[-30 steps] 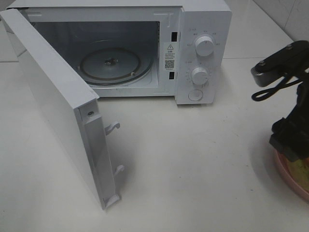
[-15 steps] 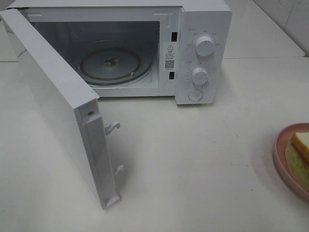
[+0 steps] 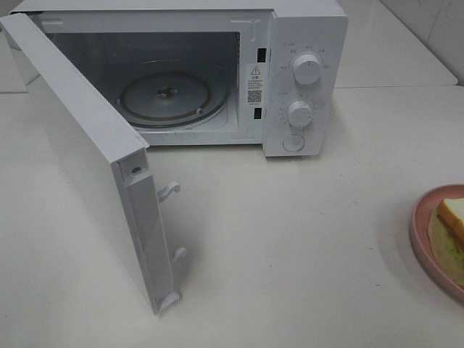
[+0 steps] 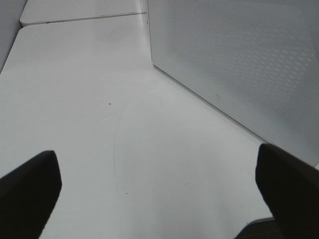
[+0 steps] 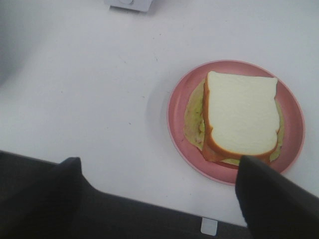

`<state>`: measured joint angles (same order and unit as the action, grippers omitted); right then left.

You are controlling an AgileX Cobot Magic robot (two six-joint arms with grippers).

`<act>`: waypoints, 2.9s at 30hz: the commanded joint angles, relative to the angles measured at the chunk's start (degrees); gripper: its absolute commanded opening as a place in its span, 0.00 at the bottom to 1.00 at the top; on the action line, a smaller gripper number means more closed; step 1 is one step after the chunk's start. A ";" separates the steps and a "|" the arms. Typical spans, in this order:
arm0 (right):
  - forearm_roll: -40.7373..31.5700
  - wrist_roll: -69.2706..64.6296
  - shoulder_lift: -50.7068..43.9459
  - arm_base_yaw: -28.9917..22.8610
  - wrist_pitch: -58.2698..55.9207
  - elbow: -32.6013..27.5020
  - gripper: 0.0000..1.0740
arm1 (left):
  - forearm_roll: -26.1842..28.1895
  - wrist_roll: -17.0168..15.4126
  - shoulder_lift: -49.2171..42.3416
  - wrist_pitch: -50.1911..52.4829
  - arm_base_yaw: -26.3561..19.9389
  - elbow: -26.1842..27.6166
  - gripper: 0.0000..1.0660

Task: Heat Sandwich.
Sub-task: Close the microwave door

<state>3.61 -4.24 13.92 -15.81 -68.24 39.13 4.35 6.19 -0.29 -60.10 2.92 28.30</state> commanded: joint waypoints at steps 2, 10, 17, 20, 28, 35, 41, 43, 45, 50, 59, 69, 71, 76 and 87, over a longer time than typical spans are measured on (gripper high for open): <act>-2.18 1.78 -5.67 4.76 0.29 -3.38 0.75 | 0.29 -0.46 -0.86 0.69 -0.17 -0.11 0.94; -3.09 4.24 -12.43 11.40 5.33 -8.31 0.75 | 0.29 -0.46 -0.86 0.69 -0.17 -0.11 0.94; -3.21 4.24 -15.70 15.58 8.77 -10.31 0.75 | 0.29 -0.46 -0.86 0.69 -0.17 -0.11 0.94; -3.21 4.24 -15.70 15.87 8.77 -10.31 0.75 | 0.29 -0.46 -0.86 0.69 -0.17 -0.11 0.94; -3.09 3.90 -15.70 15.81 8.77 -10.31 0.67 | 0.29 -0.46 -0.86 0.69 -0.17 -0.11 0.94; -3.09 3.90 -15.70 15.81 8.77 -10.31 0.58 | 0.29 -0.46 -0.86 0.69 -0.17 -0.11 0.94; -3.09 3.90 -15.70 15.81 8.77 -10.31 0.54 | 0.29 -0.46 -0.86 0.69 -0.17 -0.11 0.94; -3.09 3.90 -15.70 15.81 8.77 -10.31 0.53 | 0.29 -0.46 -0.86 0.69 -0.17 -0.11 0.94; -3.09 3.90 -15.70 15.81 8.77 -10.31 0.52 | 0.29 -0.46 -0.86 0.69 -0.17 -0.11 0.94; -3.09 3.90 -15.70 15.81 8.77 -10.31 0.52 | 0.29 -0.46 -0.86 0.69 -0.17 -0.11 0.94; -3.09 3.90 -15.70 15.81 8.77 -10.31 0.52 | 3.90 -0.34 0.52 1.78 -0.17 0.63 0.94; -3.09 3.90 -15.70 15.81 8.77 -10.31 0.52 | 0.74 1.89 12.49 16.56 -0.17 -0.17 0.84; -3.09 3.90 -15.70 15.81 8.77 -10.31 0.52 | 0.69 1.89 17.02 21.54 -0.17 -2.18 0.70; -3.09 3.90 -15.70 15.81 8.77 -10.31 0.52 | 0.92 1.89 22.17 30.71 -0.17 -5.73 0.33; -3.09 3.90 -15.70 15.81 8.77 -10.31 0.52 | 0.80 3.32 32.37 64.63 -0.17 -18.16 0.00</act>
<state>0.52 -0.46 -0.23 -0.34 -59.76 28.99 5.21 9.28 29.39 -5.50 2.92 12.43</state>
